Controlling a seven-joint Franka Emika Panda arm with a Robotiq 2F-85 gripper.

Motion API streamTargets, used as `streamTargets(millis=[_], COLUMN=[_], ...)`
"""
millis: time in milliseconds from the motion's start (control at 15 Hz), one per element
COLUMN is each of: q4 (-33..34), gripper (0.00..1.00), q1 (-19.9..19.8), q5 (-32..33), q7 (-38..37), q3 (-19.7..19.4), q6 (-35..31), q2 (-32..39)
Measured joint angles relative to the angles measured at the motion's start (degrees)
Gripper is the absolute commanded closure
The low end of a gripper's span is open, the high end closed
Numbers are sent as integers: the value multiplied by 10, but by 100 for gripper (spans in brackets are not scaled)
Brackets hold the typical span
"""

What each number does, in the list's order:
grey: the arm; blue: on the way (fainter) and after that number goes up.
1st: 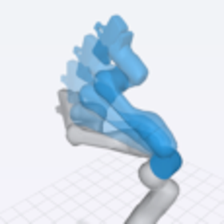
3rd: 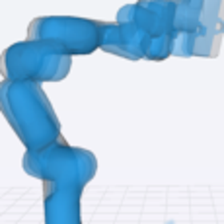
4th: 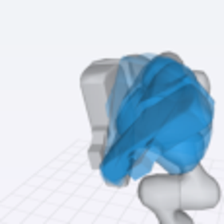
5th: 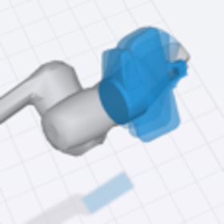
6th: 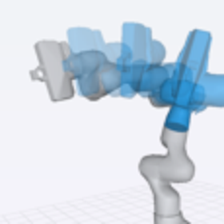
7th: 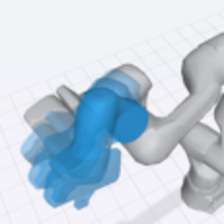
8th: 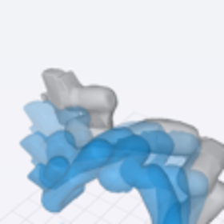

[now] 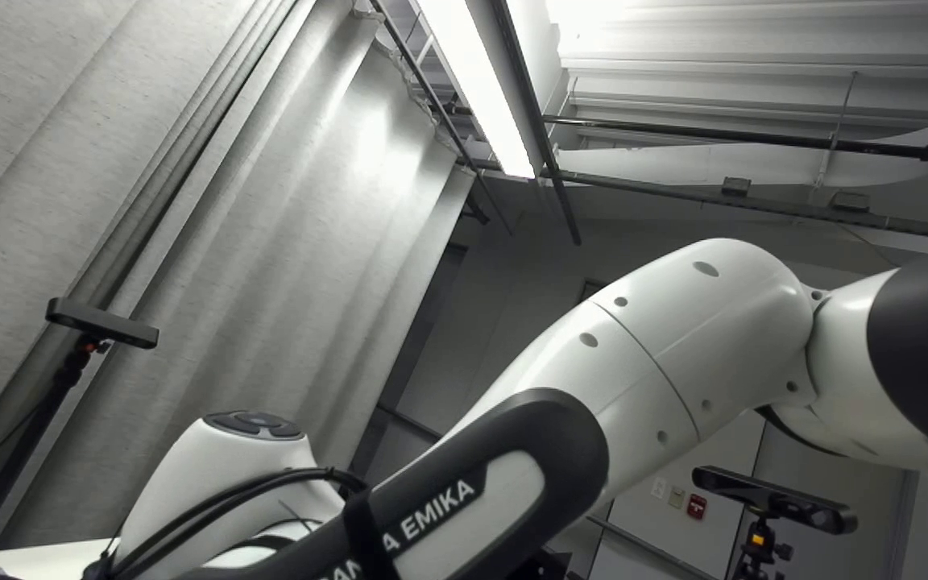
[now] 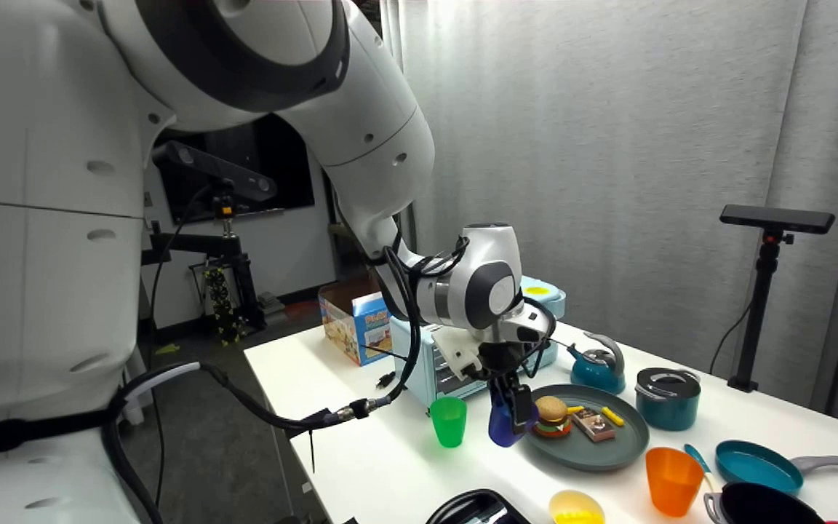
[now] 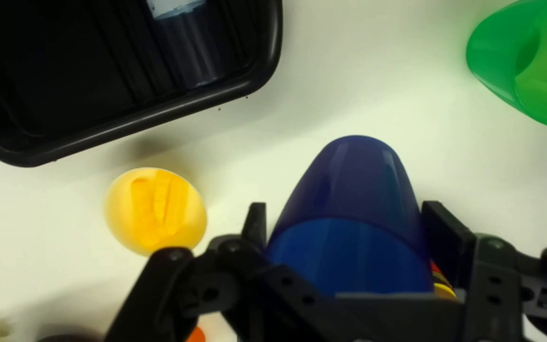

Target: Pick up the blue cup and pour its contents in the white bowl

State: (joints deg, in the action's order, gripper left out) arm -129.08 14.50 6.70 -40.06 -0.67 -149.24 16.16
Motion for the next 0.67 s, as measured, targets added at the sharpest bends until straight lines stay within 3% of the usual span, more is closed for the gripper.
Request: streamTargets(millis=[667], q4=[0], gripper=[44], q1=[33], q5=[81], q7=[-99], q3=[-21], q6=[-70], q2=[37])
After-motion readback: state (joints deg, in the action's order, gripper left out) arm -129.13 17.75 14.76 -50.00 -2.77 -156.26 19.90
